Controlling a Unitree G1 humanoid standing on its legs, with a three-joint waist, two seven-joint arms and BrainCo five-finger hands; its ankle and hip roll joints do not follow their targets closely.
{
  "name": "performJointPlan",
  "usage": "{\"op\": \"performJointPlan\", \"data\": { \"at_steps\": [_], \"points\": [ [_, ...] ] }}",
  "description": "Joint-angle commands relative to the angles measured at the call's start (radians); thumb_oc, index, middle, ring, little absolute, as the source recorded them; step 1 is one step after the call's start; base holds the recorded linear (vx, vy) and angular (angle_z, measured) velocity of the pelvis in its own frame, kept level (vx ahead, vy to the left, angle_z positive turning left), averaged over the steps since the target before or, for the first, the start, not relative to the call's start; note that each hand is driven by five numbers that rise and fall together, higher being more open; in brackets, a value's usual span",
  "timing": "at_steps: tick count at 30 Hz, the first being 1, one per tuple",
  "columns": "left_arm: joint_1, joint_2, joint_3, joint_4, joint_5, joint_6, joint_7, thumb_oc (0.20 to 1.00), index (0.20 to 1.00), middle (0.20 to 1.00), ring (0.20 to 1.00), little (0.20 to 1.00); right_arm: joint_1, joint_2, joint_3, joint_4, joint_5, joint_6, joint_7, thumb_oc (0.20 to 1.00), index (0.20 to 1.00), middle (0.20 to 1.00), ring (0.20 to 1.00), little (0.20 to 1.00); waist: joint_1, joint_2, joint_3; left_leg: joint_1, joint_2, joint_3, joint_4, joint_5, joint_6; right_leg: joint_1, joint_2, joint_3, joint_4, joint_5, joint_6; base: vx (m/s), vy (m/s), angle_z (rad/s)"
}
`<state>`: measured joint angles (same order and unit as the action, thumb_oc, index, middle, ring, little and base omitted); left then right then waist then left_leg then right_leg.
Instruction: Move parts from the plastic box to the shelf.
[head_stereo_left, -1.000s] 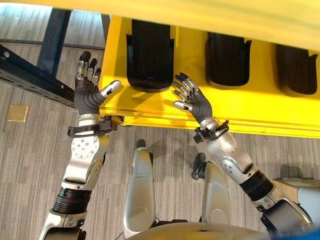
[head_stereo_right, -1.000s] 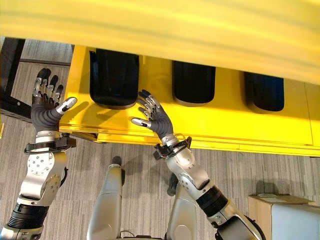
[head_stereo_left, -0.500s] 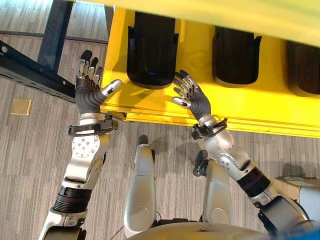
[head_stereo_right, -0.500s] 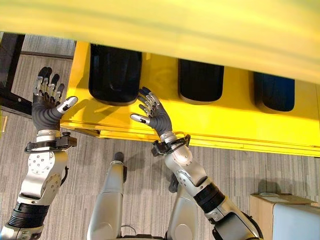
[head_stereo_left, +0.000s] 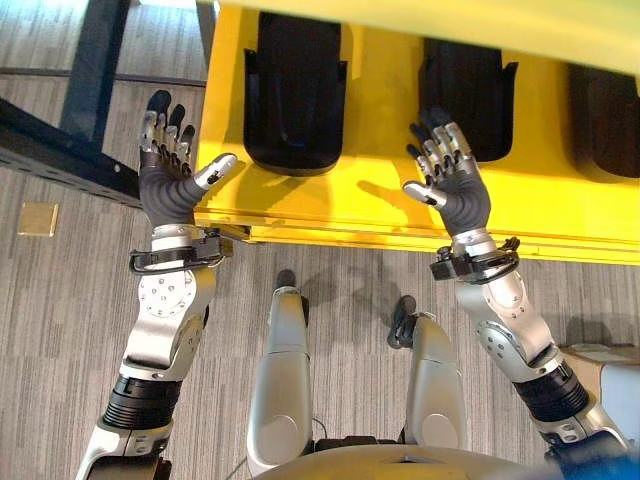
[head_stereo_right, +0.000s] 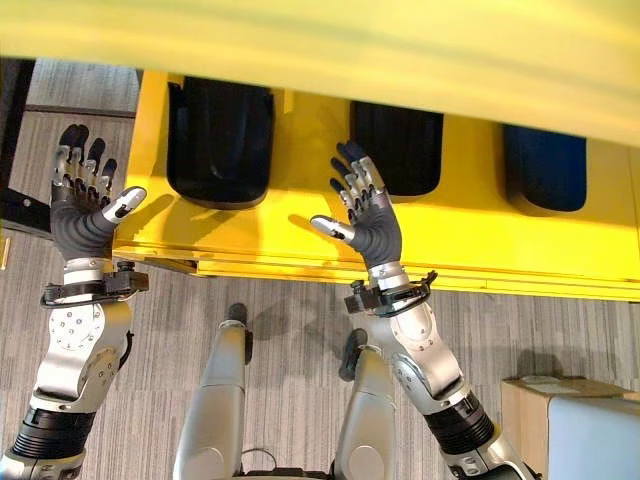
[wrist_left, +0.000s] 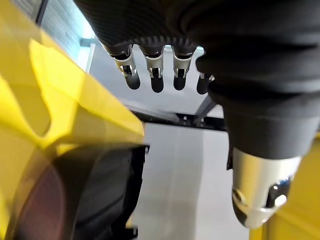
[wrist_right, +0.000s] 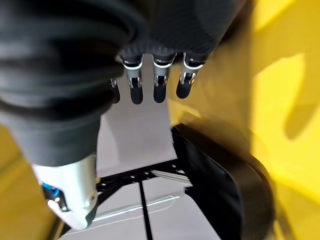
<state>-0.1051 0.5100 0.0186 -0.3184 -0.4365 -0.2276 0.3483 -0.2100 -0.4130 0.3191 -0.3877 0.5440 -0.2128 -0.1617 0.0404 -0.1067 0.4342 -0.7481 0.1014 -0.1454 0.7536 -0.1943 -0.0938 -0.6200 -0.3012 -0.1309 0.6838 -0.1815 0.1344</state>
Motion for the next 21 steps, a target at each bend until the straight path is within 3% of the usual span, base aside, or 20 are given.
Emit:
{"op": "performJointPlan", "data": {
  "at_steps": [1, 12, 13, 15, 16, 21],
  "points": [
    [0.062, 0.064, 0.02, -0.103, 0.08, -0.074, -0.029, 1.0, 1.0, 1.0, 1.0, 1.0, 0.032, -0.025, -0.064, -0.093, 0.021, -0.085, 0.052, 1.0, 1.0, 1.0, 1.0, 1.0, -0.01, 0.006, -0.056, 0.023, 0.015, 0.054, -0.137, 0.1, 0.033, -0.004, -0.001, 0.057, 0.027, 0.004, -0.028, 0.0, -0.025, -0.17],
    [0.145, 0.138, 0.051, -0.088, 0.238, -0.07, -0.049, 1.0, 1.0, 1.0, 1.0, 1.0, 0.121, -0.088, -0.112, -0.129, 0.095, -0.088, 0.123, 1.0, 1.0, 1.0, 1.0, 1.0, -0.017, 0.003, -0.051, 0.061, 0.023, 0.047, -0.139, 0.095, 0.022, 0.031, 0.002, 0.055, 0.031, -0.006, -0.028, 0.0, -0.02, -0.03],
    [0.18, 0.193, 0.043, -0.064, 0.371, -0.051, -0.057, 1.0, 1.0, 1.0, 1.0, 1.0, 0.158, -0.114, -0.135, -0.127, 0.11, -0.083, 0.144, 1.0, 1.0, 1.0, 1.0, 1.0, -0.018, 0.004, -0.044, 0.075, 0.026, 0.046, -0.139, 0.094, 0.018, 0.044, 0.001, 0.055, 0.032, -0.01, -0.027, -0.02, -0.051, -0.02],
    [0.198, 0.211, 0.03, -0.044, 0.422, -0.053, -0.06, 1.0, 1.0, 1.0, 1.0, 1.0, 0.185, -0.13, -0.147, -0.129, 0.111, -0.08, 0.156, 1.0, 1.0, 1.0, 1.0, 1.0, -0.019, 0.006, -0.039, 0.083, 0.027, 0.043, -0.135, 0.092, 0.017, 0.049, 0.001, 0.055, 0.035, -0.013, -0.026, -0.02, -0.041, -0.02],
    [0.224, 0.296, 0.029, 0.002, 0.671, -0.035, -0.026, 1.0, 1.0, 1.0, 1.0, 1.0, 0.211, -0.15, -0.172, -0.123, 0.114, -0.088, 0.166, 1.0, 1.0, 1.0, 1.0, 1.0, -0.023, 0.007, -0.033, 0.093, 0.03, 0.041, -0.137, 0.091, 0.014, 0.057, 0.002, 0.056, 0.036, -0.017, -0.025, -0.03, -0.031, -0.04],
    [0.258, 0.34, -0.015, 0.071, 0.783, -0.036, -0.032, 1.0, 1.0, 1.0, 1.0, 1.0, 0.25, -0.178, -0.201, -0.126, 0.114, -0.095, 0.174, 1.0, 1.0, 1.0, 1.0, 1.0, -0.026, 0.01, -0.023, 0.097, 0.033, 0.041, -0.138, 0.096, 0.012, 0.056, 0.003, 0.06, 0.04, -0.017, -0.023, -0.02, -0.016, -0.06]
  ]
}}
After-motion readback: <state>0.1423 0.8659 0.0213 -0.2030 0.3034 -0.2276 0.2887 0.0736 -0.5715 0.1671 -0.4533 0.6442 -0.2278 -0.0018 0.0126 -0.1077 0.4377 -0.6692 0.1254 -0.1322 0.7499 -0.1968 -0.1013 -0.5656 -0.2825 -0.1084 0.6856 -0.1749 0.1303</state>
